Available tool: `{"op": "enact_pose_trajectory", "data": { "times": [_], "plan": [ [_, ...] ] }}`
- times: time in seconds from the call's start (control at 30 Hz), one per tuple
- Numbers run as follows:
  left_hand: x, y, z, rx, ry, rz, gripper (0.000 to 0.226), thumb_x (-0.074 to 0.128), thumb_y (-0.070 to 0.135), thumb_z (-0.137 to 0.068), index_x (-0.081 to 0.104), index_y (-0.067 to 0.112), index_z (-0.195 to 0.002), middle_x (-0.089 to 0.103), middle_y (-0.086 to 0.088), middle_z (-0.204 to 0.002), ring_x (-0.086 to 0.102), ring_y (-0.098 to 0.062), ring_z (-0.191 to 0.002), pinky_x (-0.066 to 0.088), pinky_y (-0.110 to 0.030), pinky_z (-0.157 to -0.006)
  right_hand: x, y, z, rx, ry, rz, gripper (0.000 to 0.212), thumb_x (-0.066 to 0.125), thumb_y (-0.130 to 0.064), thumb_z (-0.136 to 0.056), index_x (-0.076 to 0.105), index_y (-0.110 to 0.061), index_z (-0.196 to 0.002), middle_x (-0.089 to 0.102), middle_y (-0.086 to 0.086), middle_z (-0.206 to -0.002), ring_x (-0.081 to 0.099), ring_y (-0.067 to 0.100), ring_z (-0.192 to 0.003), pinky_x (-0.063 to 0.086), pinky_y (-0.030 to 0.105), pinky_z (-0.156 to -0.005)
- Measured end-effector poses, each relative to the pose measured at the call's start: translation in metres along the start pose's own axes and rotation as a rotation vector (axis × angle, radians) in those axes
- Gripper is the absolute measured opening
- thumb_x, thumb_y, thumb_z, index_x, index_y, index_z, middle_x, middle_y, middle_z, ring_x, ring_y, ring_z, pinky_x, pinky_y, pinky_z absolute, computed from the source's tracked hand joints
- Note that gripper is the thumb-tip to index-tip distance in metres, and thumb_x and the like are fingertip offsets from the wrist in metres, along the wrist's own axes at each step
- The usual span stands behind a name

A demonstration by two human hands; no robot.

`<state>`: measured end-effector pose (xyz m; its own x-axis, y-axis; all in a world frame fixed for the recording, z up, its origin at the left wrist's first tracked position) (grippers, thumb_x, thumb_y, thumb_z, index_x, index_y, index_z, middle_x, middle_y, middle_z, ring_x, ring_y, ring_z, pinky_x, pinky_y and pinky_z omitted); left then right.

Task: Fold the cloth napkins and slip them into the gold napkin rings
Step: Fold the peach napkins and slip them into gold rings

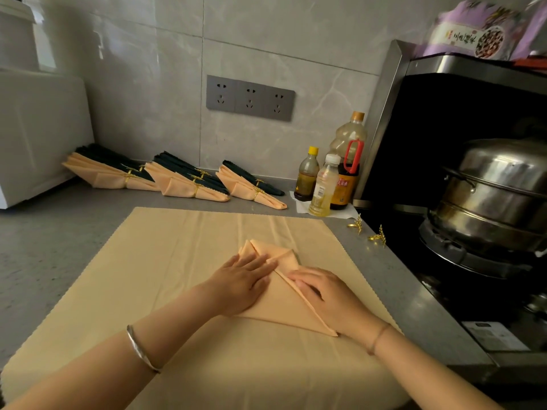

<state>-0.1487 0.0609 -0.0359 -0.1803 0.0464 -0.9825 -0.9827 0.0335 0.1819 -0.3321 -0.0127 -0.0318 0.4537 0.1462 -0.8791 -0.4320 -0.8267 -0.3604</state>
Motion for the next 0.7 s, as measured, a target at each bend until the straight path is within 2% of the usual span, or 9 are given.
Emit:
{"op": "enact_pose_trajectory", "data": {
  "times": [0.07,0.13,0.23,0.3,0.4,0.47,0.6,0.7],
  "plan": [
    [0.001,0.0,0.0,0.0,0.008,0.006,0.049,0.013,0.039,-0.104,0.001,0.036,-0.152,-0.001,0.008,-0.16,-0.005,-0.013,-0.147,-0.004,-0.033,-0.118,-0.005,0.0,0.021,-0.031,-0.023,-0.019,0.044,0.033,-0.046,-0.099,0.056,-0.025,-0.13,0.048,-0.023,-0.131,0.035,-0.012,-0.126,0.016,0.0,-0.101],
    [0.002,0.0,0.0,-0.001,0.013,0.009,0.049,0.013,0.039,-0.104,0.002,0.036,-0.152,-0.001,0.008,-0.16,-0.004,-0.013,-0.147,-0.004,-0.033,-0.119,-0.008,0.001,0.04,-0.063,-0.022,-0.031,0.06,0.02,-0.062,-0.093,0.055,-0.028,-0.13,0.044,-0.03,-0.129,0.03,-0.018,-0.126,0.016,0.001,-0.102],
    [0.002,-0.001,-0.001,0.001,0.015,0.014,0.049,0.013,0.039,-0.104,0.002,0.036,-0.151,-0.001,0.008,-0.16,-0.004,-0.013,-0.147,-0.003,-0.033,-0.119,-0.009,0.002,0.057,-0.106,0.01,-0.001,0.053,0.023,-0.052,-0.097,0.058,-0.027,-0.127,0.054,-0.023,-0.128,0.038,-0.012,-0.124,0.024,0.007,-0.105],
    [0.003,-0.001,-0.002,0.005,0.02,0.015,0.049,0.013,0.039,-0.104,0.002,0.036,-0.151,0.0,0.009,-0.16,-0.004,-0.013,-0.147,-0.003,-0.033,-0.119,-0.013,-0.002,0.062,-0.102,-0.026,0.027,0.048,0.028,-0.05,-0.097,0.054,-0.028,-0.129,0.054,-0.02,-0.128,0.04,-0.008,-0.122,0.027,0.011,-0.104],
    [0.005,-0.001,-0.004,0.006,0.032,0.022,0.049,0.014,0.041,-0.103,0.003,0.038,-0.151,0.002,0.01,-0.16,-0.002,-0.013,-0.147,-0.002,-0.034,-0.118,-0.016,-0.011,0.062,-0.094,-0.109,0.103,0.056,0.032,-0.064,-0.088,0.05,-0.031,-0.13,0.05,-0.019,-0.127,0.039,-0.004,-0.119,0.024,0.009,-0.102],
    [0.005,-0.003,-0.005,0.011,0.037,0.035,0.048,0.015,0.042,-0.103,0.004,0.041,-0.15,0.003,0.011,-0.16,-0.001,-0.012,-0.147,-0.002,-0.036,-0.118,-0.015,-0.017,0.059,-0.117,-0.081,0.182,0.06,0.032,-0.071,-0.085,0.055,-0.032,-0.125,0.053,-0.017,-0.118,0.046,0.002,-0.112,0.031,0.015,-0.099],
    [-0.003,-0.006,0.007,0.113,0.118,0.044,0.053,0.026,0.046,-0.101,0.004,0.044,-0.149,0.003,0.012,-0.16,0.006,-0.012,-0.147,0.004,-0.036,-0.119,-0.013,-0.023,0.051,-0.115,-0.046,0.244,0.043,0.041,-0.057,-0.082,0.063,-0.031,-0.109,0.058,-0.013,-0.099,0.057,0.012,-0.095,0.043,0.024,-0.089],
    [-0.013,-0.008,0.028,0.194,0.135,0.065,0.054,0.036,0.058,-0.095,0.022,0.047,-0.146,0.019,0.015,-0.156,0.019,-0.01,-0.142,0.014,-0.032,-0.117,-0.013,-0.03,0.048,-0.178,0.037,0.361,0.029,0.046,-0.051,-0.078,0.062,-0.033,-0.094,0.055,-0.012,-0.08,0.06,0.011,-0.072,0.05,0.024,-0.07]
  ]
}}
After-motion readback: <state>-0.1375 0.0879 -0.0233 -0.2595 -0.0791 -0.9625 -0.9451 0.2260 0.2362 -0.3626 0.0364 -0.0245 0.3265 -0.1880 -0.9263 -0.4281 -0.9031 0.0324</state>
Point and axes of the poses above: each hand's wrist, its own z-axis away from the middle knuckle, its own x-axis out of the palm, y = z × x, the point moved 2 cm from there along -z, towards the middle knuckle
